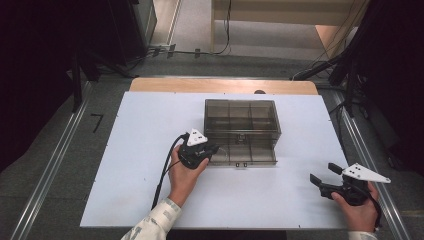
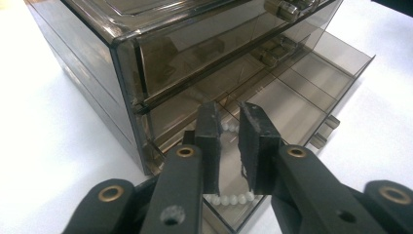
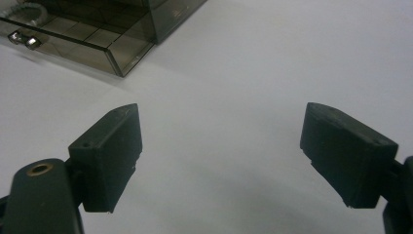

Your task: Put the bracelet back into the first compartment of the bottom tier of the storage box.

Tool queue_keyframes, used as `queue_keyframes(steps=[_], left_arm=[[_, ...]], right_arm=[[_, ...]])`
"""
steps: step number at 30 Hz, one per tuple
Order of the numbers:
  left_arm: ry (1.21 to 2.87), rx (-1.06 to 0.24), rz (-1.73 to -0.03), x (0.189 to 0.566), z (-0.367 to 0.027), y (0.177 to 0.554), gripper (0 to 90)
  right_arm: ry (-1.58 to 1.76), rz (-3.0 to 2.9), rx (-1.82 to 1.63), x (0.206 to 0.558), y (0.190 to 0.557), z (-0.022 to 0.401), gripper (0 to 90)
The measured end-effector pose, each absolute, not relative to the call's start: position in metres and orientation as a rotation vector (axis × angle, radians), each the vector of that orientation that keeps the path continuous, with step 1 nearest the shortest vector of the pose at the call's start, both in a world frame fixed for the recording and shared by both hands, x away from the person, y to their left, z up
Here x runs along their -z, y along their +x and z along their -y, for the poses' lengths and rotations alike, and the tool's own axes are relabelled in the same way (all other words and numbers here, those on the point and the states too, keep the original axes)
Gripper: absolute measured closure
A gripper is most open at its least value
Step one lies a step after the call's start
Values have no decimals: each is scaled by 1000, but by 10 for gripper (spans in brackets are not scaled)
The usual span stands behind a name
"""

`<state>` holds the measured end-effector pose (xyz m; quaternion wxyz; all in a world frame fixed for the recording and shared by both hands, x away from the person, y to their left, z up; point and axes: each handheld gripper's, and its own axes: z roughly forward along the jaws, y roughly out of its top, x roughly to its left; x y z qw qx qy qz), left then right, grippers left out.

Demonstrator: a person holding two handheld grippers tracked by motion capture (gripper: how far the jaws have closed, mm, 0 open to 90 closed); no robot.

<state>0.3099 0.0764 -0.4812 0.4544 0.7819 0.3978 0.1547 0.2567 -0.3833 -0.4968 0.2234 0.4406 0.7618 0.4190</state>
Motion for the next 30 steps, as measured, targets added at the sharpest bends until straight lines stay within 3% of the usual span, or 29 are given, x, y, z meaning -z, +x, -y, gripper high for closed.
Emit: queue_keyframes(steps=[12, 30], left_arm=[[1930, -378, -974, 482, -83, 302, 706], [1898, -414, -1001, 481, -95, 290, 357]], right_arm=[[1216, -2104, -1157, 497, 257, 383, 137], [1213, -2108, -1157, 497, 257, 383, 137]])
